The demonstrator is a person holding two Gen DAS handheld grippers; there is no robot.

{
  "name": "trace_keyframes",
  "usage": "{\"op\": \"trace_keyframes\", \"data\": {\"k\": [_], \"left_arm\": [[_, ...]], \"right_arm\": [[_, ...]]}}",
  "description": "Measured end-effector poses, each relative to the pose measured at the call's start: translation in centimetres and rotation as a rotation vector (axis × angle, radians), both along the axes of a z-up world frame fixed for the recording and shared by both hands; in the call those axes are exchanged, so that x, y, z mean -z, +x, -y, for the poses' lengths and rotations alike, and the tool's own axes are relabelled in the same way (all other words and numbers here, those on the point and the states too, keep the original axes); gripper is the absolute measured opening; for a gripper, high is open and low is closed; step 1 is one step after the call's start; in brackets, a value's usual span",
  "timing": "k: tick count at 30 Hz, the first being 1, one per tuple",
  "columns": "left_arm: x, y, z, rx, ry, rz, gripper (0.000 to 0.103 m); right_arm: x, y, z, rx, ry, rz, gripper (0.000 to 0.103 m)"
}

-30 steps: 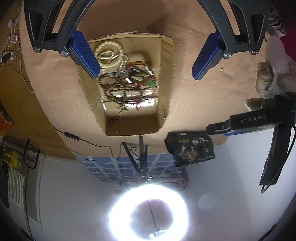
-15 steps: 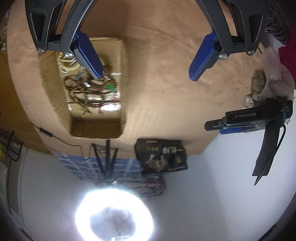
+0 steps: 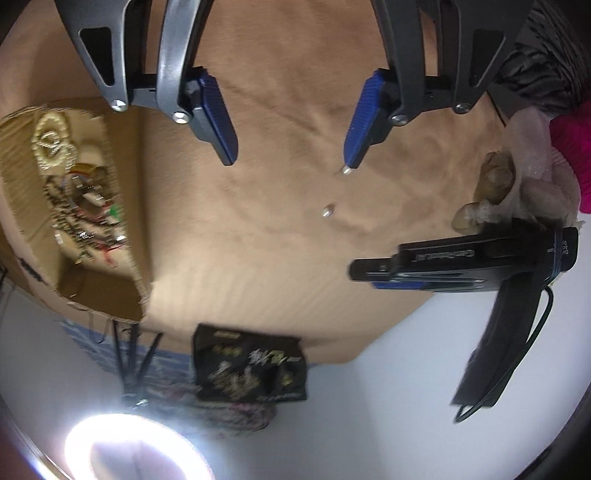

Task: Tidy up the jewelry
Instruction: 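Withdraw both tools from the box toward the pearl stud earring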

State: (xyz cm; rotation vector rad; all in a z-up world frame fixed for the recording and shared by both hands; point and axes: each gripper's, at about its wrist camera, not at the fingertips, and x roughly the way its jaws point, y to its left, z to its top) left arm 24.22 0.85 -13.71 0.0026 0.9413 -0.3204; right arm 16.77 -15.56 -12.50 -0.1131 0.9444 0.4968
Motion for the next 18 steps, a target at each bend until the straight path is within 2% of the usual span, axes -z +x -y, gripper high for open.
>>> {"op": "trace_keyframes", "data": {"k": [4,6,12,18], "left_arm": [[1.8,0.0,0.8,0.041,0.006,-0.03,0.034],[2.5,0.0,1.0,0.054,0.002,-0.046,0.027],[3.9,0.4,1.4,0.068,0.019,-0.06,0.026],[5.1,0.9,1.1,0.061,-0.007,-0.084,0.026]], "right_arm": [[1.1,-0.2,-0.6,-0.015,-0.004,-0.022,0.054],[1.5,-0.1,-0.9,-0.022,-0.006,-0.033,0.052],[2.3,0.0,-1.7,-0.042,-0.002,-0.057,0.046],[3.2,0.1,-2.4,-0.064,-0.001,-0.077,0.043]]}}
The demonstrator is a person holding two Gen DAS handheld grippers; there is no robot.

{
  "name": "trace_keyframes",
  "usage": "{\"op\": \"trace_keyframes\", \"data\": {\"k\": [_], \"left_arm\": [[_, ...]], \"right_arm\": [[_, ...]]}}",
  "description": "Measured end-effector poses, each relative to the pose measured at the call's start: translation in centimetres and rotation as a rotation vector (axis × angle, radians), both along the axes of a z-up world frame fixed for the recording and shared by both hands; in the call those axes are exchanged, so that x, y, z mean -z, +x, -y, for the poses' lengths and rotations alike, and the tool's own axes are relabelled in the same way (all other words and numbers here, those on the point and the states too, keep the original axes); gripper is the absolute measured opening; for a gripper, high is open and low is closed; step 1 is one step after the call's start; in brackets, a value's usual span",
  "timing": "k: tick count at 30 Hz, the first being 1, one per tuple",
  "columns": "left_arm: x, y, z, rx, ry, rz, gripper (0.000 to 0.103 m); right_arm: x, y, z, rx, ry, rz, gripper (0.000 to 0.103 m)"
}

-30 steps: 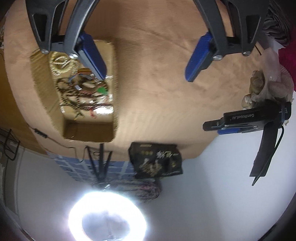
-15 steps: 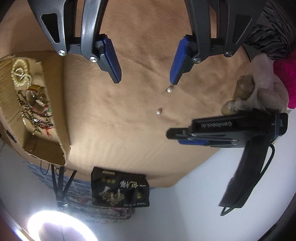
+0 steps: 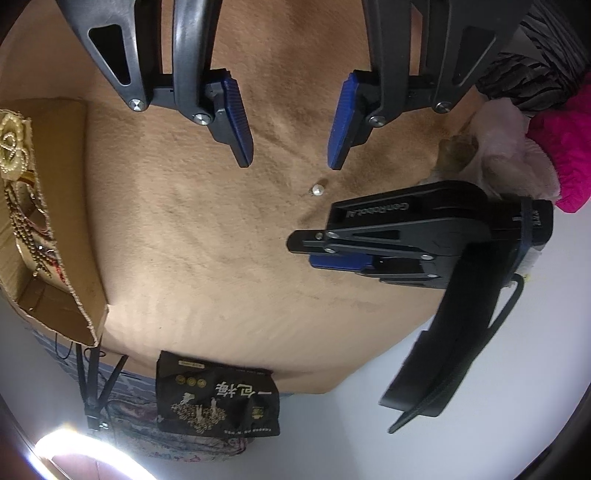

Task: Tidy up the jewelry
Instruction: 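Withdraw both tools from the box toward the pearl stud earring, then close the left tool on the pearl stud earring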

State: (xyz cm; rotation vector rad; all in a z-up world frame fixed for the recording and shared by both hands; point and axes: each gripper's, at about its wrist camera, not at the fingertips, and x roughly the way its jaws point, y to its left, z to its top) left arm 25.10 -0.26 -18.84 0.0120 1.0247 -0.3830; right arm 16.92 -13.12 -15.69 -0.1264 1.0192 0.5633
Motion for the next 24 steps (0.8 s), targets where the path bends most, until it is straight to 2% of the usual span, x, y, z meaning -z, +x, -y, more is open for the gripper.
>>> {"op": "trace_keyframes", "data": {"k": [4,6,7,15,24], "left_arm": [[0.2,0.0,0.3,0.009,0.001,0.007,0.025],[0.4,0.0,0.5,0.012,0.017,0.014,0.016],[0.6,0.1,0.5,0.009,0.022,0.016,0.015],[0.8,0.0,0.1,0.008,0.052,0.033,0.014],[1.0,-0.3,-2.5,-0.038,0.053,0.032,0.014]], "right_arm": [[0.3,0.3,-0.4,-0.007,-0.002,-0.012,0.04],[0.5,0.4,-0.7,-0.01,-0.004,-0.015,0.04],[0.6,0.5,-0.8,-0.011,-0.005,-0.017,0.039],[1.5,1.0,-2.1,-0.032,-0.024,-0.024,0.037],[2.3,2.1,-4.3,-0.058,-0.037,-0.018,0.03]]}}
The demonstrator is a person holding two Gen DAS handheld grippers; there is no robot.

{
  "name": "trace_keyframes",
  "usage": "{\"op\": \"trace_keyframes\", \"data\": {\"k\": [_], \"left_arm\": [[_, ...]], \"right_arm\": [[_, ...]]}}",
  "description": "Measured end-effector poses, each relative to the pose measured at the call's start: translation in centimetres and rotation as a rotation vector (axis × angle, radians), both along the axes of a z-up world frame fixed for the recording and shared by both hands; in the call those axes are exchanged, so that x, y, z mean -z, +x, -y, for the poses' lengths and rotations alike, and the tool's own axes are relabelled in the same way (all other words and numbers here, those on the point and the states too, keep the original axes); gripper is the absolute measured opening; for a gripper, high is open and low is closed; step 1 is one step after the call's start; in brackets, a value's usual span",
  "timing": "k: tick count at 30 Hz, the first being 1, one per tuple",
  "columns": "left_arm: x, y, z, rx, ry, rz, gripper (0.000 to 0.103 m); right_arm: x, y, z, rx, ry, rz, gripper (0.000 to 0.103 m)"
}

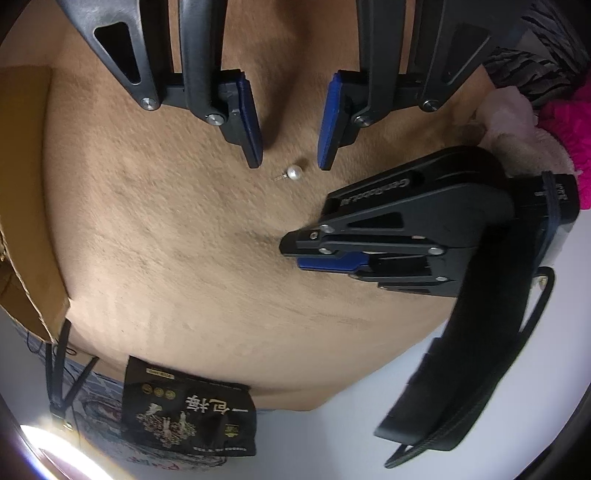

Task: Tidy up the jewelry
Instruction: 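Close the left tool on the pearl stud earring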

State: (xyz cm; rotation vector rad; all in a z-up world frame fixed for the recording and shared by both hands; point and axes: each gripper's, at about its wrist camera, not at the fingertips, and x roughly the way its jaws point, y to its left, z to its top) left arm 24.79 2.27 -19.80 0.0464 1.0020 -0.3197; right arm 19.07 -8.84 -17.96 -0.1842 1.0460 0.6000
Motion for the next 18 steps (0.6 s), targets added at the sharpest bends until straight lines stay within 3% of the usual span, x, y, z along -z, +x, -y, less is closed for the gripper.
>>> {"op": "trace_keyframes", "data": {"k": [5,9,18], "left_arm": [[0.0,-0.2,-1.2,-0.025,-0.006,0.001,0.014],[0.0,-0.5,-1.5,-0.031,-0.006,0.003,0.014],[-0.7,-0.8,-2.1,-0.069,-0.005,0.005,0.014]], "right_arm": [[0.5,0.1,-1.5,-0.027,-0.041,0.023,0.023],[0.6,-0.1,-1.9,-0.03,-0.094,0.053,0.009],[-1.0,-0.6,-1.4,-0.034,-0.068,0.085,0.009]]}}
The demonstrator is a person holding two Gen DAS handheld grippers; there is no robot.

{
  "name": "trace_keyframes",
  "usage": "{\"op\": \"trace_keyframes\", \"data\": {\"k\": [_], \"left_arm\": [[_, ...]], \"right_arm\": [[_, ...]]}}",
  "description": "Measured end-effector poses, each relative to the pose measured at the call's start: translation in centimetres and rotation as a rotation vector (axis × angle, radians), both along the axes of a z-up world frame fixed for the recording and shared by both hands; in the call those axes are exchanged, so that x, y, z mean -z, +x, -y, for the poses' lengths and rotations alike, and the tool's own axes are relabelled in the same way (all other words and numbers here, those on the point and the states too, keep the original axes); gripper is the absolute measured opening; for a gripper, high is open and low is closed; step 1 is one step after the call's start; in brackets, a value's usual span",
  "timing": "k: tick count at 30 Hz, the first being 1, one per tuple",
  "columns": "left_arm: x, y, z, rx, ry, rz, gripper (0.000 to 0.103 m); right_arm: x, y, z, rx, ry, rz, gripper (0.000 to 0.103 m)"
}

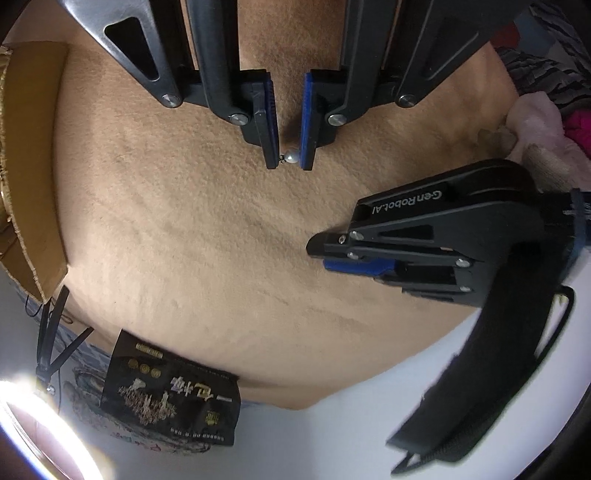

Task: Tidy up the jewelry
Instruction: 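Close the left tool on the pearl stud earring, then carry the pearl earring with the left tool into the box and release it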

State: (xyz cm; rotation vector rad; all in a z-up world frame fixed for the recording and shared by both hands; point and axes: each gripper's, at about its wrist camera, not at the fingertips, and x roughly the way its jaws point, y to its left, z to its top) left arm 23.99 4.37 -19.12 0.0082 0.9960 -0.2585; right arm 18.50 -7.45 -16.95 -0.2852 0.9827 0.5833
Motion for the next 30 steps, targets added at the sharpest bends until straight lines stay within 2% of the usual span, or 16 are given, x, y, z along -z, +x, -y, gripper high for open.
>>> {"op": "trace_keyframes", "data": {"k": [12,20,30], "left_arm": [[-4.4,-1.2,1.3,-0.011,-0.035,0.081,0.014],[-8.2,-0.7,4.6,0.018,-0.078,0.146,0.014],[-12.0,1.5,9.5,0.057,-0.135,0.211,0.014]], "right_arm": [[-6.0,-0.3,4.5,0.085,0.099,0.097,0.009],[-9.7,-0.7,9.9,0.175,0.135,0.179,0.009],[-12.5,-0.9,16.6,0.294,0.15,0.236,0.009]]}}
